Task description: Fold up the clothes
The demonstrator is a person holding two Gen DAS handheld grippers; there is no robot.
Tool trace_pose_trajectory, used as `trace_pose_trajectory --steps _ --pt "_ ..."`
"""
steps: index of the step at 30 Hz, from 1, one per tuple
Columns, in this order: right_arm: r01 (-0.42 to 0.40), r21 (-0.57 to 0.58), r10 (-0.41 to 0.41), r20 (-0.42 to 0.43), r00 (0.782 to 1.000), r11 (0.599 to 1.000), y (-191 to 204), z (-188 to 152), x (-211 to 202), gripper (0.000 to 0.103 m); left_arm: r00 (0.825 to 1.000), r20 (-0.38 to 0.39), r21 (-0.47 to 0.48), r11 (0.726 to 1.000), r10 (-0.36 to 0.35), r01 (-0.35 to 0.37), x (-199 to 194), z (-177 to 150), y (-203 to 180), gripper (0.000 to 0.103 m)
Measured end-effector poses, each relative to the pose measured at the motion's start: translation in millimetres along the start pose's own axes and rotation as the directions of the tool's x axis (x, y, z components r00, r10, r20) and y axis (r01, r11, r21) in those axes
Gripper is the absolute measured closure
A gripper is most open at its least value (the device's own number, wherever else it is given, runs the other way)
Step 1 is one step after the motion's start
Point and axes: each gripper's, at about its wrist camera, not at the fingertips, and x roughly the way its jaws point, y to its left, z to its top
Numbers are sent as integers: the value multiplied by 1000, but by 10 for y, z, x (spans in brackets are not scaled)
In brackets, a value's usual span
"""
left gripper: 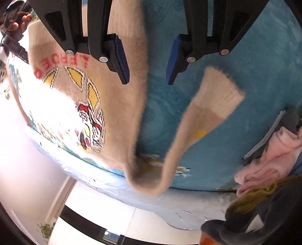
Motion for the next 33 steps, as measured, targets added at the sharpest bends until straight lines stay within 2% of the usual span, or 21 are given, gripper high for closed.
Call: trace_pose_trajectory --steps 4,8,10,11,12,13,14,15,17,18,21,24,26,28,33 --pt "-21 6 22 -10 1000 1000 92 -22 29 46 998 -58 16 1000 -17 18 86 -188 -161 55" --pt "-74 89 74 2 997 993 54 -111 15 46 998 -44 15 999 -48 49 44 -228 -166 53" --pt "-65 106 64 11 998 992 94 -134 38 46 997 -39 -7 998 -61 61 23 -234 -125 54" --pt "-60 116 58 19 998 991 114 -150 42 46 997 -36 -18 998 -67 67 13 -237 -105 58" --pt "-69 134 66 24 998 989 134 -174 40 46 997 -33 -29 997 -74 73 3 -239 -85 69" --pt "-79 152 76 29 997 985 152 -198 39 48 996 -30 -39 996 -80 79 -8 -242 -65 75" --pt "-101 175 97 35 995 979 163 -219 44 52 996 -27 -50 995 -86 85 -18 -245 -44 77" --pt "-137 205 132 35 991 969 164 -239 52 66 995 -24 -61 994 -93 91 -29 -248 -24 80" --pt "-173 247 170 34 985 954 178 -245 78 77 995 -24 -68 993 -96 95 -22 -250 -23 84" --pt "-166 244 161 41 986 956 183 -228 57 91 995 -22 -63 994 -94 93 -29 -232 -47 87" --pt "-161 234 146 83 986 959 115 -125 -181 94 993 10 -57 992 -115 115 -165 -188 -110 90" --pt "-78 165 50 172 984 983 -5 -11 -683 94 988 45 -56 987 -146 148 -355 -191 -188 91" --pt "-29 133 3 192 981 991 -107 29 -930 95 983 39 -62 981 -181 183 -424 -268 -221 91" --pt "9 115 -30 180 983 993 -203 0 -1005 96 983 31 -48 982 -182 184 -433 -397 -275 91" --pt "43 152 -54 72 996 987 -371 -292 -692 96 990 -15 -49 989 -144 143 -290 -612 -303 91"
